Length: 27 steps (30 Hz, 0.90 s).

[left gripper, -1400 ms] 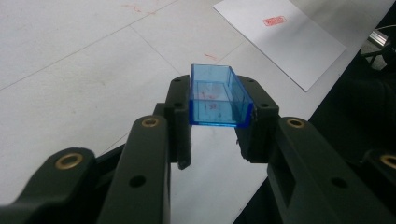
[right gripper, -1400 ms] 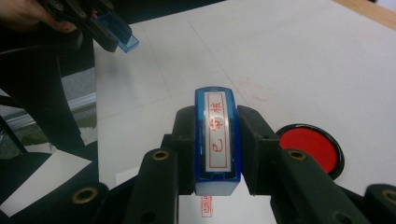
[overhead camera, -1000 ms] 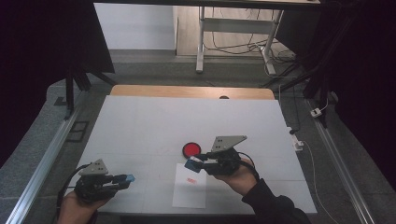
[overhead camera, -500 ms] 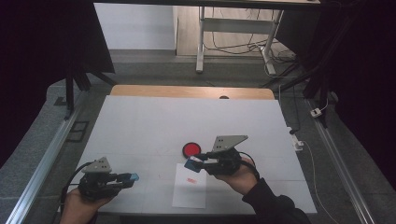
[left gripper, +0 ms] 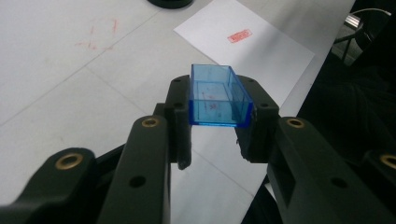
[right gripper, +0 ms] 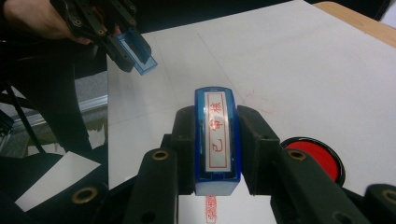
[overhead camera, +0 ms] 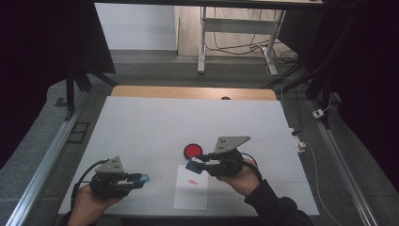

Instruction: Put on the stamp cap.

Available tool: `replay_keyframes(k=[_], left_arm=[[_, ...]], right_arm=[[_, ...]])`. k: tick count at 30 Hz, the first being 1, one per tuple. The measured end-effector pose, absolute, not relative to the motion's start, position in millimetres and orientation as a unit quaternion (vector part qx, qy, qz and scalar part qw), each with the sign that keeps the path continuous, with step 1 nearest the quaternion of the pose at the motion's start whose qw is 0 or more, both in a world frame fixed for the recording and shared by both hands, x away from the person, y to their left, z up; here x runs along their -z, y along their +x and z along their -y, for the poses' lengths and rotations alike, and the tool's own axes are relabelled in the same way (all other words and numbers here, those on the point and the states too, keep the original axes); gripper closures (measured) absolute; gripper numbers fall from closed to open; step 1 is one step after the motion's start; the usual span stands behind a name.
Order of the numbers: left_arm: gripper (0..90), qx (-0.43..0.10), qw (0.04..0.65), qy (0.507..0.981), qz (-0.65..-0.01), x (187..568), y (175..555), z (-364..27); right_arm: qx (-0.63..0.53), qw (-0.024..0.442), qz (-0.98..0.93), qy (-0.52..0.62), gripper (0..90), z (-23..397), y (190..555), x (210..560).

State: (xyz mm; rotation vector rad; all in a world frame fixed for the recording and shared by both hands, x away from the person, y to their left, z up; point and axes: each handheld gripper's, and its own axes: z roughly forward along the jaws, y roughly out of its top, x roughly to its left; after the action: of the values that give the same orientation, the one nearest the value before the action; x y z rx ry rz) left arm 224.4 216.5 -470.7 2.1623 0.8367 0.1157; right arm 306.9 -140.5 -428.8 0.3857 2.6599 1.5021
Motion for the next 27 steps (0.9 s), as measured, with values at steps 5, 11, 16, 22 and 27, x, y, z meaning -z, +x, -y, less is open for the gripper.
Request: replay_keyframes(k=[5,11,16,22,27], left_arm=[[68.1,-0.034,0.409,0.855,-0.318,469.7,230.8,-213.3],[68.2,-0.031,0.412,0.86,-0.3,468.5,239.3,-203.1],[68.1,-0.028,0.422,0.862,-0.279,467.1,247.2,-196.1],[68.1,-0.028,0.431,0.866,-0.252,466.8,256.0,-185.5],[68.1,-0.016,0.438,0.87,-0.227,467.1,264.1,-175.6]], right_arm=[[-0.487,0.031,-0.865,0.121,69.9,141.4,306.8,426.3],[-0.49,0.03,-0.863,0.12,69.9,142.5,307.1,423.6],[-0.493,0.029,-0.862,0.114,69.9,143.2,307.4,421.2],[-0.494,0.029,-0.861,0.114,69.9,143.5,307.3,418.8],[-0.494,0.029,-0.862,0.112,69.9,143.6,307.4,416.9]])
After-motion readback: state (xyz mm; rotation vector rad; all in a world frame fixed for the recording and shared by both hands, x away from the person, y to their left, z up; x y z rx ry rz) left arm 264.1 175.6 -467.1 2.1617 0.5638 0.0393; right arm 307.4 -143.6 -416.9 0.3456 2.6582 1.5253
